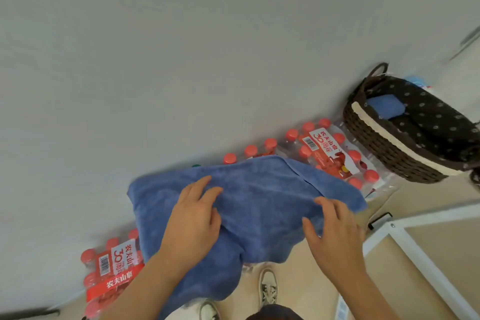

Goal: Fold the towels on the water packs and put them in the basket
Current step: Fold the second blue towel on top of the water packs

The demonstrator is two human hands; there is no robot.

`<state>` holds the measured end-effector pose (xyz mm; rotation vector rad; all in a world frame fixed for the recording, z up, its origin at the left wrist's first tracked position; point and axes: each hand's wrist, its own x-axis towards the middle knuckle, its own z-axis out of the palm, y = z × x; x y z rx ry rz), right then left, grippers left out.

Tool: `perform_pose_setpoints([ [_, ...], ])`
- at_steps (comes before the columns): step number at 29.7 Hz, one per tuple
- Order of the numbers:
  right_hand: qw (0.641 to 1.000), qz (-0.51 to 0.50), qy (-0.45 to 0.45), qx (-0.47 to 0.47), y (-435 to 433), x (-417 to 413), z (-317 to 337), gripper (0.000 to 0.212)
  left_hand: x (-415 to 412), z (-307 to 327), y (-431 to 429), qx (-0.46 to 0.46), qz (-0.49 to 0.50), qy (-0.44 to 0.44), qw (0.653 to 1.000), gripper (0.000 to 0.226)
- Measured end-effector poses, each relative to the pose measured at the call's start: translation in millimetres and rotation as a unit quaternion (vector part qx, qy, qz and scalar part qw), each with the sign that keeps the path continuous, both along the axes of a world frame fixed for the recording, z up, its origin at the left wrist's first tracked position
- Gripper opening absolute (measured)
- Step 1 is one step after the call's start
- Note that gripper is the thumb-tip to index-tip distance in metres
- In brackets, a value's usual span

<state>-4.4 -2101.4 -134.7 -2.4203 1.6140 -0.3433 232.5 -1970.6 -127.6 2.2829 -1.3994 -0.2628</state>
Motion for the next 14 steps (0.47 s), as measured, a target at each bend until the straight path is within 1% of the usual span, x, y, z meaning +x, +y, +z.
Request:
perform_pose_setpoints([
  [2, 1.0, 0.004, 0.01, -0.001, -5, -2, -3, 0.045, -22, 2, -20, -0.022, -0.055, 0.015, 0.998, 0.034],
  [5, 0.999, 0.031, 0.017, 0.015, -16, -7, -8, 0.055, -53, 3, -52, -0.042, -0.13, 0.008, 0.991, 0.027],
  [8, 0.998, 0.067, 0.006, -0.017, -26, -18, -15, 0.069, -83, 6, -86, -0.043, -0.188, 0.021, 0.981, 0.025],
  [12, 0.996, 0.04, -0.021, -0.071, -46, -39, -25, 0.068, -118, 4, -131, -0.019, -0.255, 0.017, 0.967, 0.025],
  [14, 0.995, 0.03, -0.036, -0.083, -57, -48, -32, 0.064, -129, 0, -148, -0.012, -0.275, 0.015, 0.961, 0.023],
])
